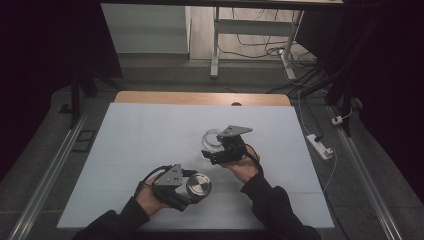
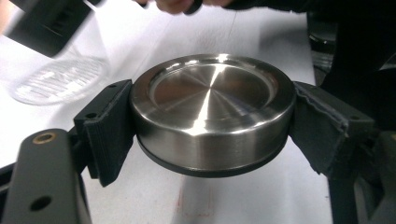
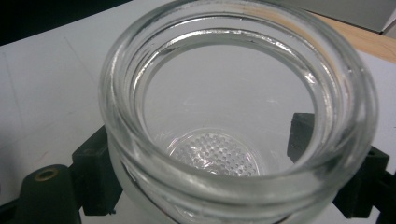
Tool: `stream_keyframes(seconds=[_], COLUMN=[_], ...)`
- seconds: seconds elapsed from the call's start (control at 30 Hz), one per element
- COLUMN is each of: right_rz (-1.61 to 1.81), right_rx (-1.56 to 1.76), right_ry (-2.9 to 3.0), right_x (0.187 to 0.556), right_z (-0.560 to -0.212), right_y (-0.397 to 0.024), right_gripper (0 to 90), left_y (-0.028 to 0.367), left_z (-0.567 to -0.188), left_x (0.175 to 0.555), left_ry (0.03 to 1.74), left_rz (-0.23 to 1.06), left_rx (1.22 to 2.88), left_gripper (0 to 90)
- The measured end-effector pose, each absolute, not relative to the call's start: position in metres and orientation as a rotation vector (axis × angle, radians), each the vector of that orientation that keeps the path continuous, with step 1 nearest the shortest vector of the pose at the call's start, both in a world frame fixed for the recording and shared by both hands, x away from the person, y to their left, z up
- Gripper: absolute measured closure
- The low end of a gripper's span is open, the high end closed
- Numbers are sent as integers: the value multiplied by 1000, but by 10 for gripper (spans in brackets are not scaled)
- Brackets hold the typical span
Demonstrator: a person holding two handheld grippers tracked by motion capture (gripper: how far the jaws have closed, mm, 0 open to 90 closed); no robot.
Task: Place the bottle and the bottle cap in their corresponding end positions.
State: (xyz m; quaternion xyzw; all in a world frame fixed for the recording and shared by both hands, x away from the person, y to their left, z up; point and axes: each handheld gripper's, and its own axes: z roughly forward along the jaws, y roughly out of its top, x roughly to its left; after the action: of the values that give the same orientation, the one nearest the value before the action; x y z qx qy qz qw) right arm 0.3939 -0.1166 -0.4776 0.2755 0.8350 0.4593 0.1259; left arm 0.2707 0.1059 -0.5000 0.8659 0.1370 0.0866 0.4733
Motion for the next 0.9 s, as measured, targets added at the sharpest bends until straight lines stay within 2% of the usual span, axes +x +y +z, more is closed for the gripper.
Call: stream_keyframes(seconds=[0.9], right_rz=[1271], right_rx=[852], right_ry=[2401], right_x=[436], right_z=[-497], right_y=[-88], right_gripper=[149], left_y=[88], left_z=[-535], left_x=[296], left_ry=[428], left_rz=[245], left_rx=[2258], left_gripper=[195])
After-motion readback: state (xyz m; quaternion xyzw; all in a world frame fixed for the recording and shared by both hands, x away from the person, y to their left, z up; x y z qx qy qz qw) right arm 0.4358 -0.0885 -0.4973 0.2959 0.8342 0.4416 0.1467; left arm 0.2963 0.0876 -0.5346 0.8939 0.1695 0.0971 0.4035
